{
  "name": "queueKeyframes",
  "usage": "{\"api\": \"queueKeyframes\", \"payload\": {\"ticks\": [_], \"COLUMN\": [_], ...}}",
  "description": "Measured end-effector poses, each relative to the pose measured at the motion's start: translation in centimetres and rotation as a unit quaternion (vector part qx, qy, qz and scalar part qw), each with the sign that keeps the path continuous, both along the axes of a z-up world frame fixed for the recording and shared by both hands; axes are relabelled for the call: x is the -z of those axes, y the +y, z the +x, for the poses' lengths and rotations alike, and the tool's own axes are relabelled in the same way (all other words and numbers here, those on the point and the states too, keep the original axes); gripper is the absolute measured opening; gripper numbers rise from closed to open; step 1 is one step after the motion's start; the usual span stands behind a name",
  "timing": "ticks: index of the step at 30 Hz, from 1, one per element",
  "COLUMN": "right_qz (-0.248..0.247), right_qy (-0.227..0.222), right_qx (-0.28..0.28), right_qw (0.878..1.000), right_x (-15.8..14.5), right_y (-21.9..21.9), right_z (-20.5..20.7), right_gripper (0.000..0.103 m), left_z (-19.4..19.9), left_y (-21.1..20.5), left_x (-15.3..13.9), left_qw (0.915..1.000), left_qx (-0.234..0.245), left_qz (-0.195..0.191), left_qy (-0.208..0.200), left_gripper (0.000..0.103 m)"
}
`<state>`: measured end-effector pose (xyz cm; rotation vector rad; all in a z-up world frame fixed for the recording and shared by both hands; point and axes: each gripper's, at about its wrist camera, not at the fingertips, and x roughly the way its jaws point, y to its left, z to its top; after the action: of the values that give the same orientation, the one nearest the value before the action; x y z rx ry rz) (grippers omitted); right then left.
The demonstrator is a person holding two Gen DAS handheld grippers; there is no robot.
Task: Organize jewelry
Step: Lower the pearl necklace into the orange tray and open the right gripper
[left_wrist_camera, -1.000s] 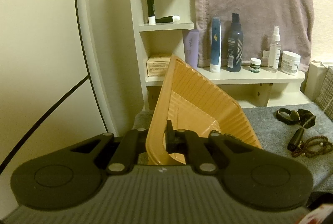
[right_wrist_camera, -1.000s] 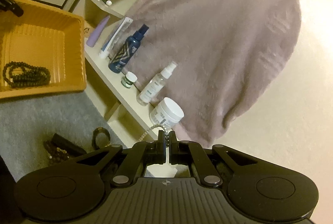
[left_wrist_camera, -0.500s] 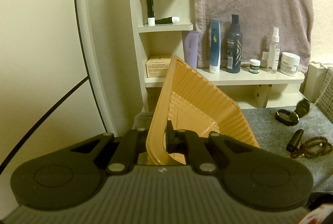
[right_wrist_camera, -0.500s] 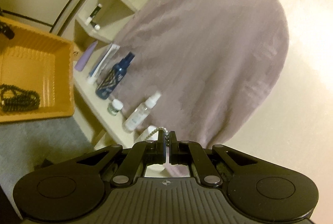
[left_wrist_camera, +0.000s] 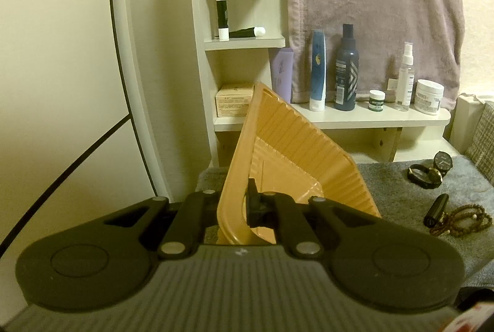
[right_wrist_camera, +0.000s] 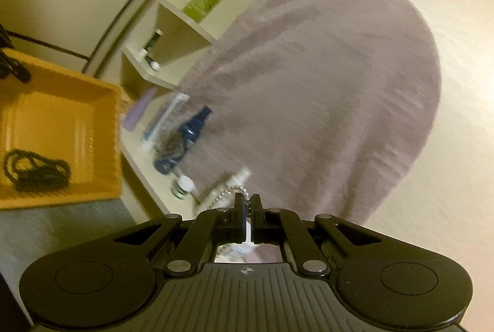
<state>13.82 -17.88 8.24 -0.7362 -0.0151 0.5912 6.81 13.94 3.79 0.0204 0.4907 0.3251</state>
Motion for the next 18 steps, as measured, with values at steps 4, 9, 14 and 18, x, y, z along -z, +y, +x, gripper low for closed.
{"api": "queueKeyframes", "payload": {"ticks": [4,9,14,18], "right_qz": [0.004,0.011,0.007,-0.018], "right_qy": [0.011,0.024,0.046,0.061], "right_qx": [-0.037,-0.093,-0.155,-0.202], "right_qw": [0.999,0.995,0.987,0.977], "right_x": [-0.3,-0.8,-1.4,-1.4], "right_y": [1.8,5.1,8.8,11.6], "right_z": [-0.8,-2.0,-3.0,-3.5], "right_gripper": [0.002,0.002,0.002,0.002], "left_z": [0.0,0.0,0.1,0.1], "left_y": [0.0,-0.1,0.0,0.0], "left_x": [0.0,0.0,-0.1,-0.1], "left_qw": [1.0,1.0,1.0,1.0], "left_qx": [0.0,0.0,0.0,0.001], "left_qz": [0.001,0.0,-0.001,-0.001], "left_qy": [0.0,0.0,-0.001,-0.002], "left_gripper": [0.006,0.006,0.006,0.006]}}
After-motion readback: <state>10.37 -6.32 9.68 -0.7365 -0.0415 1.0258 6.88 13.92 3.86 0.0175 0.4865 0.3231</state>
